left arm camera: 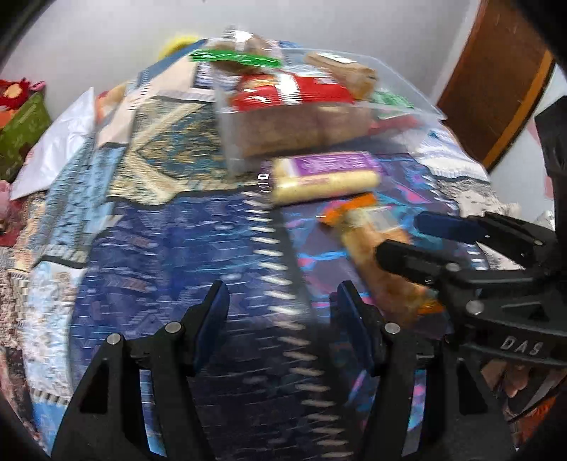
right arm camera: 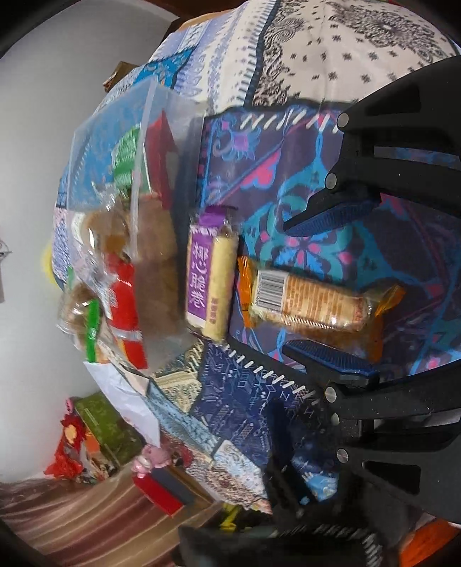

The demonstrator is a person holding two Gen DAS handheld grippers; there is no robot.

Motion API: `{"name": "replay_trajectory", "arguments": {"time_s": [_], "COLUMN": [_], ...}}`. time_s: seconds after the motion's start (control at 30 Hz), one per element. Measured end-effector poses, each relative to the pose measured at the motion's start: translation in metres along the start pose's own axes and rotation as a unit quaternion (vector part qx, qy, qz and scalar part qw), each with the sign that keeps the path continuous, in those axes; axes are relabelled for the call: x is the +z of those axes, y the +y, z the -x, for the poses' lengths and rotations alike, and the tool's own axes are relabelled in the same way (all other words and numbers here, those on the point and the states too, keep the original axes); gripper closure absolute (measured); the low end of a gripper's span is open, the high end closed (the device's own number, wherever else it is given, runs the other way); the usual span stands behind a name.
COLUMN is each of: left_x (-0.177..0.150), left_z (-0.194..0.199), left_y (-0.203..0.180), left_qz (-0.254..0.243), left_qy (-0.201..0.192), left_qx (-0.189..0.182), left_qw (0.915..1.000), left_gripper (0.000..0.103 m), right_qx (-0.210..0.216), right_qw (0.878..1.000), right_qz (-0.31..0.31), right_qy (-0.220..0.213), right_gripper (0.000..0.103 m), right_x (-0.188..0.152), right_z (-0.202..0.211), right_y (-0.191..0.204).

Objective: Organize snacks
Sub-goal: 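Grasp the purple-label coconut roll with the left tool while the right grasps the orange-sealed pastry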

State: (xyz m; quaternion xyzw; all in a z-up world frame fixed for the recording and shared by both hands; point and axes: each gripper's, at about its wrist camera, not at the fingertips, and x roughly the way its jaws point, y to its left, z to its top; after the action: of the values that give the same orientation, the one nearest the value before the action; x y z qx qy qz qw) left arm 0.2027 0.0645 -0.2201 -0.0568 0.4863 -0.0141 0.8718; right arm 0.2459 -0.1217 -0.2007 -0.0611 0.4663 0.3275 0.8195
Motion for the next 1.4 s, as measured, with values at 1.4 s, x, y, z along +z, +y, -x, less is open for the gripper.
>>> {"name": "replay_trajectory", "arguments": {"time_s": [1.4], "left_x": [0.088], "left_z": [-0.057], "left_y": [-0.050], "left_qz": [-0.119], "left_qy": [0.022], "left_qx": [-0.094], "left_qw": [0.9882], "left_gripper": [0.032], "right_qx": [0.003], "right_qw": [0.999], "right_qz": [-0.047], "right_qy": [-0.005], "right_gripper": [0.072], "right_x": [-0.011], "right_z": [0.013], "right_y": [-0.060]}}
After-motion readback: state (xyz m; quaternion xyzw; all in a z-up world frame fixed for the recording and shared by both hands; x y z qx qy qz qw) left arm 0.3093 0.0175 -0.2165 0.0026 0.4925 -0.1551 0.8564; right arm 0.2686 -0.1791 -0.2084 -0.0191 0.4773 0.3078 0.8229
